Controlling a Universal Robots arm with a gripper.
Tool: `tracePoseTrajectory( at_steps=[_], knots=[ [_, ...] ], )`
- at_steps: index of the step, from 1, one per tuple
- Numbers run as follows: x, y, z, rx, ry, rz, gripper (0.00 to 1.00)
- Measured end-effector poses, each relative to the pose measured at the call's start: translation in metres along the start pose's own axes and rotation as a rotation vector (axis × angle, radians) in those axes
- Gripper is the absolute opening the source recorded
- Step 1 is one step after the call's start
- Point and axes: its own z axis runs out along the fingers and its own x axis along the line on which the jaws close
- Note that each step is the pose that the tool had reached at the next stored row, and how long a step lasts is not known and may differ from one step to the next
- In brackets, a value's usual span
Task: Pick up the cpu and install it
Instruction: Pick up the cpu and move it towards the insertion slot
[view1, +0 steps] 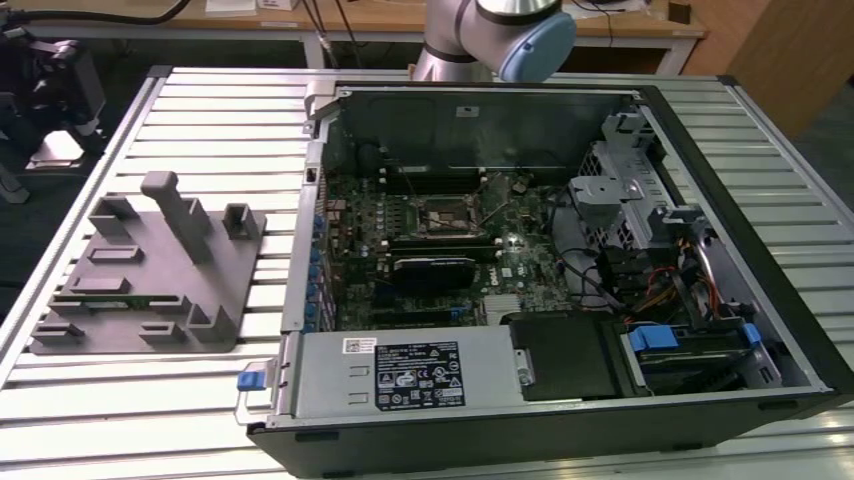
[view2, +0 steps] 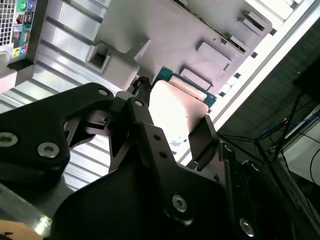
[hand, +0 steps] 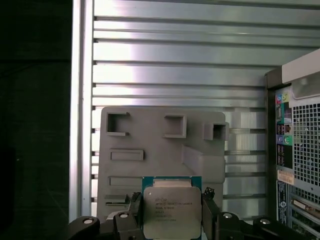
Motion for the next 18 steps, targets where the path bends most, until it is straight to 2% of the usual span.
tracePoseTrajectory(
  at_steps=[18],
  knots=[
    [-0.0390,0.0007,0.0027,0.0001,0.0001,0.000,0.55]
  ],
)
